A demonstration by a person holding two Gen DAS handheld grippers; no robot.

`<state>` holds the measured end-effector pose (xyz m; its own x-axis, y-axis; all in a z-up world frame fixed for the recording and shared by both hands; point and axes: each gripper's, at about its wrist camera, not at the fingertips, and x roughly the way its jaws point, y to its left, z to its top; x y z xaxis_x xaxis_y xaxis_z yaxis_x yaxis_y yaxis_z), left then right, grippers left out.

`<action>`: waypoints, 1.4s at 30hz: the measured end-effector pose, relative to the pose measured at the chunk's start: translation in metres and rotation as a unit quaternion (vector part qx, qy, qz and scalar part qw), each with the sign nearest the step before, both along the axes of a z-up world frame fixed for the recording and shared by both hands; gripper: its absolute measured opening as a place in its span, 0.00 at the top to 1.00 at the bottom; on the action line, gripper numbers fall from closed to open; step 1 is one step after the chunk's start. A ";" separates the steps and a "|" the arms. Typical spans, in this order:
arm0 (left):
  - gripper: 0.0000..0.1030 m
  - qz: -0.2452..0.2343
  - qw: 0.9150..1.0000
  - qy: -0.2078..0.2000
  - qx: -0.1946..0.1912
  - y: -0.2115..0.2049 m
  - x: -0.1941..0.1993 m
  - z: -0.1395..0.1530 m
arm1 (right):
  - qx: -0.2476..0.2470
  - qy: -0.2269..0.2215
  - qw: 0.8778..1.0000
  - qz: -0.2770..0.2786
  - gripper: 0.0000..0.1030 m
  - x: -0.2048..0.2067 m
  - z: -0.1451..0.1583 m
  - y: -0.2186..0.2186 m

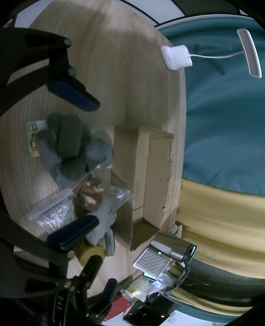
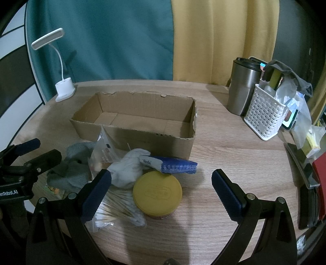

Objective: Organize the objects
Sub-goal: 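Move left tool toward grey plush while right tool approaches yellow-lidded can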

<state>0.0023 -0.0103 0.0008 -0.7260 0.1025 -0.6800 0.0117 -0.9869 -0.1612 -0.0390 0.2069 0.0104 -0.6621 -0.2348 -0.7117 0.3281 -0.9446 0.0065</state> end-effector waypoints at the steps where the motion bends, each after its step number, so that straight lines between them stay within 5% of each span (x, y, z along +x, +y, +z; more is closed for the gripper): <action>1: 0.01 0.000 1.000 0.000 0.001 -0.001 0.000 0.000 | 0.000 0.000 1.000 0.000 0.02 0.000 0.000 0.000; 42: 0.01 0.011 1.000 0.006 0.013 -0.012 0.016 -0.001 | 0.004 0.003 1.000 -0.008 0.02 0.012 0.005 0.000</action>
